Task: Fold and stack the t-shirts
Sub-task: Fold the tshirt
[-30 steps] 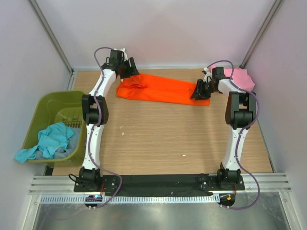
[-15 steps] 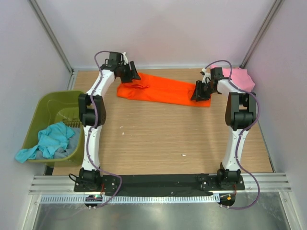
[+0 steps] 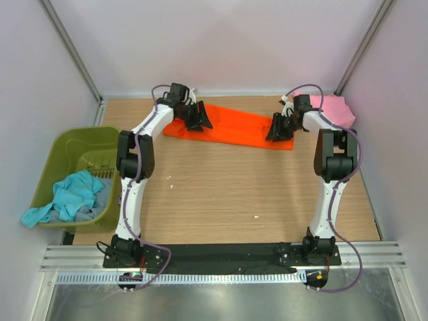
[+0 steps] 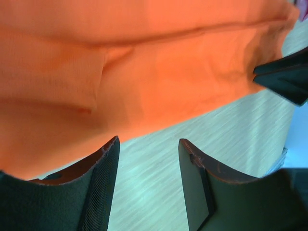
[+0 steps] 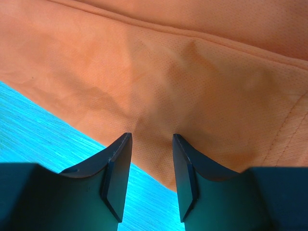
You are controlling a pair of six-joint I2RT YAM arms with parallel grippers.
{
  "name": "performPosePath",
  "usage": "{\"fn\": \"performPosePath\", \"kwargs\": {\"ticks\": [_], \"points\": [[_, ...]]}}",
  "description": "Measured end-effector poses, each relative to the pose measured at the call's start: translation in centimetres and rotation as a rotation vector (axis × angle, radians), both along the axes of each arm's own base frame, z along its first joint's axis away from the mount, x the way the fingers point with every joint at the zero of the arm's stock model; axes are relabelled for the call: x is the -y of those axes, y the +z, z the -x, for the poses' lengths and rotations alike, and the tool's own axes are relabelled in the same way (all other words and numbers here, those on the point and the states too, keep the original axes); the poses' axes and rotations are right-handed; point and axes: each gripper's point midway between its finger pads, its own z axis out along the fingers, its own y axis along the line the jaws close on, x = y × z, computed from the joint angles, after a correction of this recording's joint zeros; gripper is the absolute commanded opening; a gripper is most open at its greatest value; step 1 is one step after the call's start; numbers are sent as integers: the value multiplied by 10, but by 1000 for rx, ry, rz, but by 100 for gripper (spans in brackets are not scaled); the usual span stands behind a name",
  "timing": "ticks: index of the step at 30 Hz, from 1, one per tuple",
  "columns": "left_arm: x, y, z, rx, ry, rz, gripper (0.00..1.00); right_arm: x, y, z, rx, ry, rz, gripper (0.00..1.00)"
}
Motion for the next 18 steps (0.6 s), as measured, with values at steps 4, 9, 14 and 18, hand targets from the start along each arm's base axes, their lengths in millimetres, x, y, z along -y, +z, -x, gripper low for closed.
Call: {"fn": "performPosePath", "kwargs": {"ticks": [4, 9, 14, 18], "points": [[3, 11, -31, 99, 8, -7, 56, -1, 0, 5, -1, 2, -5, 45], [-12, 14, -83, 257, 67, -75, 56, -2, -1, 14, -12, 6, -10, 45], [-32, 5, -130, 423, 126, -202, 57, -1, -1, 17, -14, 11, -5, 46], [-41, 15, -139, 491, 120, -266, 58, 1, -1, 22, -20, 13, 6, 46]]}}
